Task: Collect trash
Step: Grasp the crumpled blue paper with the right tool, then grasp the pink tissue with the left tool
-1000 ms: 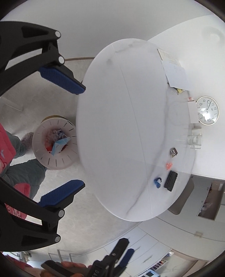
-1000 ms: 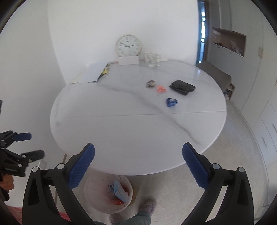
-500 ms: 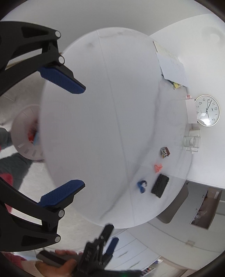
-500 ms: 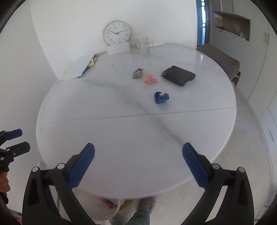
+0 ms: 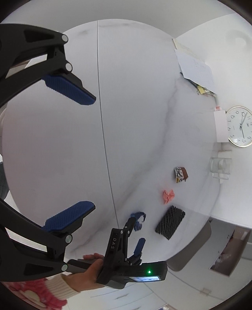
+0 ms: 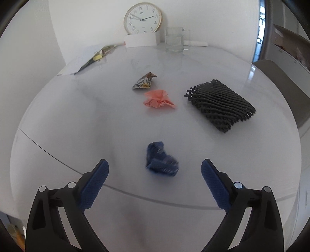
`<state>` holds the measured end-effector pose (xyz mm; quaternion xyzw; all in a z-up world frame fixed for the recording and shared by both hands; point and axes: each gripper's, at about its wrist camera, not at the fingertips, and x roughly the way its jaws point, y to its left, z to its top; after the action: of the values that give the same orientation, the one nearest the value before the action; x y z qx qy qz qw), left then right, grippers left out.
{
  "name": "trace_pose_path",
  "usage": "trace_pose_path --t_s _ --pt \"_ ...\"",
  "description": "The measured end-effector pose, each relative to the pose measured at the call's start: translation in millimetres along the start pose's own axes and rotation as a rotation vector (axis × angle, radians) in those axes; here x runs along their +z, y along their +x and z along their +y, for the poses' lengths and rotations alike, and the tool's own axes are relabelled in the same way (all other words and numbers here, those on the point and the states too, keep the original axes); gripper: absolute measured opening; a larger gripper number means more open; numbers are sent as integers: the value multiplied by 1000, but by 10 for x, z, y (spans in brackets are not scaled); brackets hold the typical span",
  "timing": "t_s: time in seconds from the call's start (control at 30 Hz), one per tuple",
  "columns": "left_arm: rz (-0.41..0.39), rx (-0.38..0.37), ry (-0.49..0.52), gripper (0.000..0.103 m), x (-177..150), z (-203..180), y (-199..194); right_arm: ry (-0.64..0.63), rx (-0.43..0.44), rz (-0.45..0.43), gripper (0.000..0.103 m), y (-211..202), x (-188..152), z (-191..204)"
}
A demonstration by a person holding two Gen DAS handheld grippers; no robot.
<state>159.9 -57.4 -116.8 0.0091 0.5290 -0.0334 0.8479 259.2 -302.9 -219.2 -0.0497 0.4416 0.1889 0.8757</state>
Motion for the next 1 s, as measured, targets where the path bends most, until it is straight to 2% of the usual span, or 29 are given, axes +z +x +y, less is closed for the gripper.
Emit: trace_pose_path --t_s 0.17,0.33,0.43,0.5,0.53,0.57,0.6,0.77,1.0 --pt "24 14 -48 95 80 -17 158 -72 70 5 90 149 56 -78" --pt "29 28 -74 95 149 -47 239 -166 85 22 80 258 35 16" --pt "34 39 -75 95 179 -68 282 -191 67 48 68 335 17 7" --pt "36 42 -80 95 192 -77 310 -187 71 54 48 357 6 -33" --pt "38 43 -83 95 197 -80 325 -184 77 57 46 361 -4 -51" --pt "40 42 -85 95 201 -88 342 -185 80 51 37 346 -7 -61" --pt "41 40 -84 95 215 -102 371 -184 84 52 35 338 -10 -70" --pt "18 3 -27 95 390 -287 556 -124 117 47 34 248 -14 -170" --pt "-46 -103 92 95 983 -757 1074 38 117 -10 34 -105 -45 -429"
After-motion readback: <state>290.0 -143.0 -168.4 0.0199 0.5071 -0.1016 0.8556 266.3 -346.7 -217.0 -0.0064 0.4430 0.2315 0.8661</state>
